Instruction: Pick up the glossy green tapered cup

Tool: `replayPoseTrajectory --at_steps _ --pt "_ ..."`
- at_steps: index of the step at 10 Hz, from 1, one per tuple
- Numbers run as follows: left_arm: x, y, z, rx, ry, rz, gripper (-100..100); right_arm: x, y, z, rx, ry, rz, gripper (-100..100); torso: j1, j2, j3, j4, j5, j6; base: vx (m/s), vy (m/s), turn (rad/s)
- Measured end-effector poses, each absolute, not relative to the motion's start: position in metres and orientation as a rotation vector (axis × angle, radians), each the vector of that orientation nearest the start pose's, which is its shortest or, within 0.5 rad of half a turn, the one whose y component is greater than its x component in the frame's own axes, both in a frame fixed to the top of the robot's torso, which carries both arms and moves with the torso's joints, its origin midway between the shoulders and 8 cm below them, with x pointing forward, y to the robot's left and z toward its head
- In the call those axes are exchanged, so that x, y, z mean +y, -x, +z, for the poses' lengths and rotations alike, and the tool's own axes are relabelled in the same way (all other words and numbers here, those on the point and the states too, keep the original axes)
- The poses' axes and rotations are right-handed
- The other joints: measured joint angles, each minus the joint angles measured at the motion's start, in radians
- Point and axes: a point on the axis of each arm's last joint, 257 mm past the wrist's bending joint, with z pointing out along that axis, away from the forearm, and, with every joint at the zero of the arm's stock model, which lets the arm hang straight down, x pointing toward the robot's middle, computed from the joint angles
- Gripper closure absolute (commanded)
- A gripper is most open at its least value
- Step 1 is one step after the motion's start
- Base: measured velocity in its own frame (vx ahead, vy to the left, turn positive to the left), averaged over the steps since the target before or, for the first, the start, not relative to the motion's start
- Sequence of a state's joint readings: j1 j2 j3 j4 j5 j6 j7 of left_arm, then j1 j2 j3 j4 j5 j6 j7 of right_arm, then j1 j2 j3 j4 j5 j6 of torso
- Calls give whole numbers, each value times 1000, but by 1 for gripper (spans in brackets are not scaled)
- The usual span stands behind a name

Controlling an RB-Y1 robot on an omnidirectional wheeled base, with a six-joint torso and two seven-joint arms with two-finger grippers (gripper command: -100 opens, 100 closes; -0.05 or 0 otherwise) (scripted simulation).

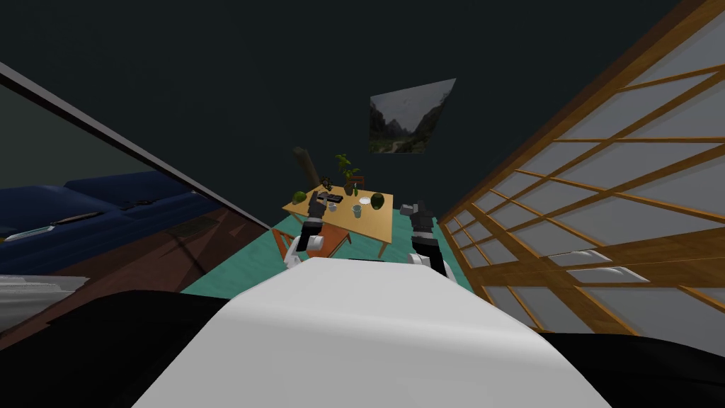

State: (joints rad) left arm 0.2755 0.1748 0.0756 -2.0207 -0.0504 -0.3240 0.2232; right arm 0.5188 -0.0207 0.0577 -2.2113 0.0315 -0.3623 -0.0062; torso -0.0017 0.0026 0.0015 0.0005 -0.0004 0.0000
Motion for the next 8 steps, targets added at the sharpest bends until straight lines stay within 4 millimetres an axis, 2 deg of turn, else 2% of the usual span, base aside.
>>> replayPoseTrajectory --at_steps 5,8 --pt "304 -486 -74 942 889 -1333 -100 -263 -377 -43 805 -813 1280 0 0 -1 -1 0 0 0 -28 -29 1" --pt "311 -510 -92 984 952 -1308 -100 -263 -377 -43 805 -813 1280 0 0 -2 -1 0 0 0 -19 -23 -6"
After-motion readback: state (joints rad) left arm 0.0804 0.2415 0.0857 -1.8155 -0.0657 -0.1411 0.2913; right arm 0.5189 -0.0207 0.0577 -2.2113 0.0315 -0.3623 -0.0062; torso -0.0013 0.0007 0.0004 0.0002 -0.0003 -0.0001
